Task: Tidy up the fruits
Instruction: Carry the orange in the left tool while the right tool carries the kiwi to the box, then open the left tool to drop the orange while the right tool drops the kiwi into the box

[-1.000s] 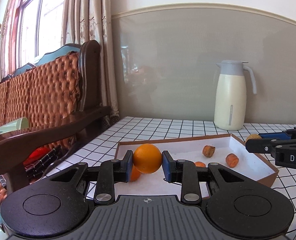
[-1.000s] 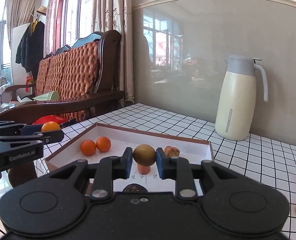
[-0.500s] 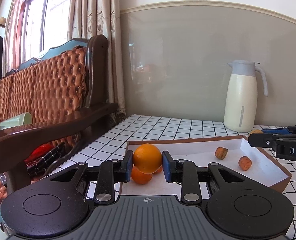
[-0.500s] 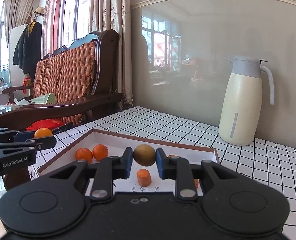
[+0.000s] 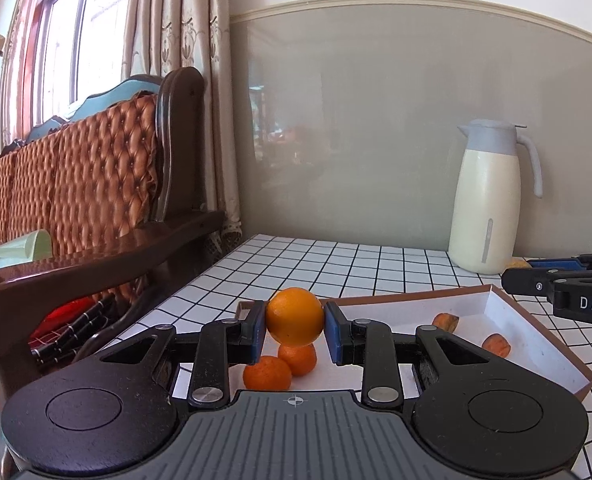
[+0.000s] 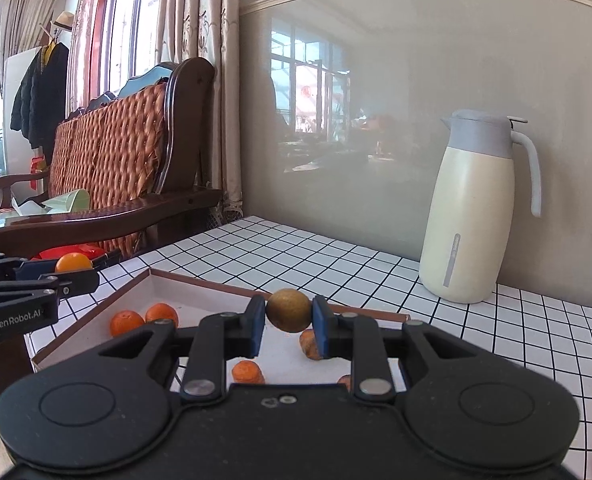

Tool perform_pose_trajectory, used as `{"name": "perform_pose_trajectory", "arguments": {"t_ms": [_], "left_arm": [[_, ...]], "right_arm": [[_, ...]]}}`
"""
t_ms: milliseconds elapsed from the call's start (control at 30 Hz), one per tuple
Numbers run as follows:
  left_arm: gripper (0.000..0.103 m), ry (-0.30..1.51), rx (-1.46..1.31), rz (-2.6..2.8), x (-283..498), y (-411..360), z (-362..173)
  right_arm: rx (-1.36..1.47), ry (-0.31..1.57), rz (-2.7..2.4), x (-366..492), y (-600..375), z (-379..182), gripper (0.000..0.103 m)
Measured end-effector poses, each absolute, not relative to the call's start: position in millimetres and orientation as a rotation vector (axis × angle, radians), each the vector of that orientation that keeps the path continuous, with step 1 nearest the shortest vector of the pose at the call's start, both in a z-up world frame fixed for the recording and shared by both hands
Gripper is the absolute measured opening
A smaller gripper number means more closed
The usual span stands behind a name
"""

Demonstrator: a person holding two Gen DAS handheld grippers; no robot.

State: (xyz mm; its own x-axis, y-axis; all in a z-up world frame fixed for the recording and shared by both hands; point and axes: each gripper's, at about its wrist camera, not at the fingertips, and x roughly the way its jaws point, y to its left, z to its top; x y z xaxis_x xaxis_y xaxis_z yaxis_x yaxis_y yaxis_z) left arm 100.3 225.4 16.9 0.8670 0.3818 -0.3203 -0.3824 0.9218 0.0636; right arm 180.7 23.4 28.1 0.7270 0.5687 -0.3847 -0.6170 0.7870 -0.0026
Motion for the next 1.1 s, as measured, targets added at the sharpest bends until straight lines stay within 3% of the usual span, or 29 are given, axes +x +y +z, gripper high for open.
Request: {"name": "perform_pose_trajectory", "arguments": {"t_ms": [933, 1000, 1033, 1067, 1100], "left_arm": [[0.031, 0.462, -0.042, 0.407, 156, 246, -14], [0.034, 0.473, -0.052, 0.413, 158, 248, -17], [0.045, 0.476, -0.049, 0.423, 159, 248, -18], [0.09, 0.453, -0.045, 0.443, 156, 247, -19], [0.103, 0.414, -0.033, 0.46, 153, 245, -19]], "right_arm": [[-0.163, 0.523, 0.635, 244, 30, -3, 0.018], [-0.166, 0.521, 0.623, 247, 29, -4, 0.039], [-0.17, 0.517, 0.608, 248, 28, -4, 0.081], [-0.159, 0.491, 0.589, 247, 26, -4, 0.096], [-0.134, 0.443, 0.577, 244, 21, -4, 0.097]]}}
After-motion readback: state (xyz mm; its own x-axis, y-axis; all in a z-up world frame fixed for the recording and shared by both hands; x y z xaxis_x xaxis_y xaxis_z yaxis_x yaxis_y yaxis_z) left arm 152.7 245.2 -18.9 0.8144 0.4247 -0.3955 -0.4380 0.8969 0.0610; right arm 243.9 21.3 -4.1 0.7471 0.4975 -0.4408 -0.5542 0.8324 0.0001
